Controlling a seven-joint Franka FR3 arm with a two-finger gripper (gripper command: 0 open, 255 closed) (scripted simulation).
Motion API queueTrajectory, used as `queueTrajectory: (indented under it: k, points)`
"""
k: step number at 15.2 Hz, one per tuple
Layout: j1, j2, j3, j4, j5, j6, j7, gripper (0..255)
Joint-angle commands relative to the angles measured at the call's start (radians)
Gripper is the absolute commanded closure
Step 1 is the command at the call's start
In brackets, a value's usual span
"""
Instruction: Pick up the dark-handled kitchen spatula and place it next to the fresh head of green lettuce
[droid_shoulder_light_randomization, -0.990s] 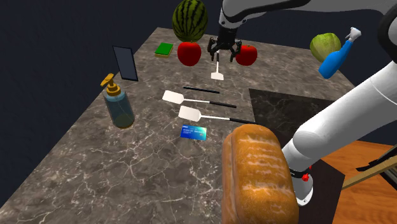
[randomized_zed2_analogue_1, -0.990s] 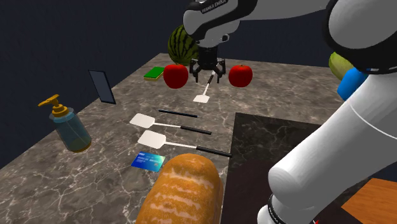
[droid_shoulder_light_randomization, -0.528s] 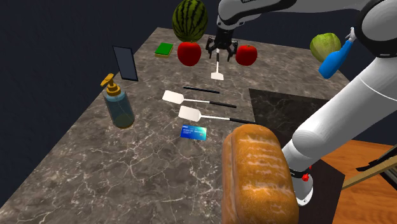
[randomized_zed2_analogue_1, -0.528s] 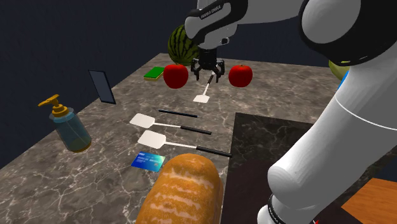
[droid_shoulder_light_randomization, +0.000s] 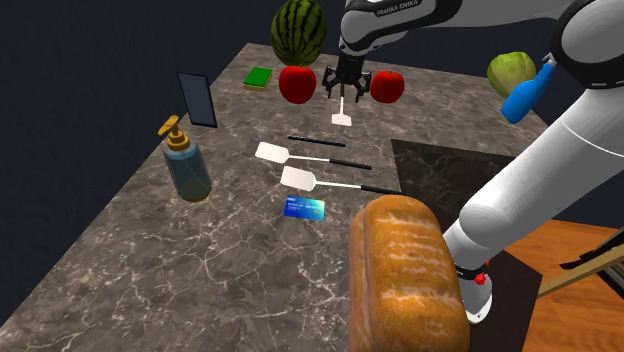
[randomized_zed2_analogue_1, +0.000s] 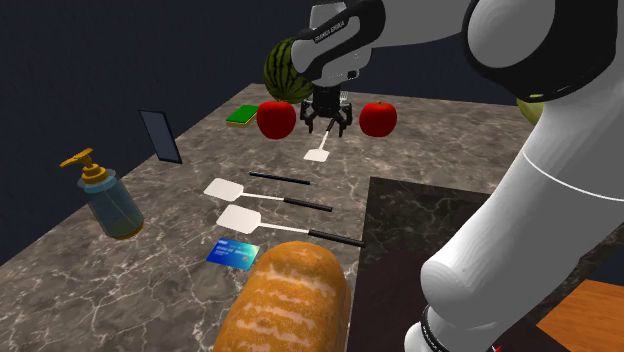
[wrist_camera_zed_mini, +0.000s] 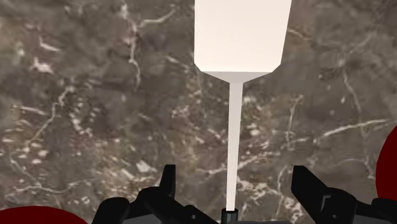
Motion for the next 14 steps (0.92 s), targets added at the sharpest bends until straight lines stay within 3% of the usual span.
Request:
queueTrajectory:
  k: [1,3,4,14]
  points:
    - [0.0,0.0,0.0,0.0,0.0,0.001,0.0,0]
    - [0.0,0.0,0.0,0.0,0.0,0.001,0.0,0]
    - [0.0,0.0,0.0,0.0,0.0,0.001,0.0,255]
    - [0.0,-0.004,0.0,0.009,0.001,-0.012,-0.001,255]
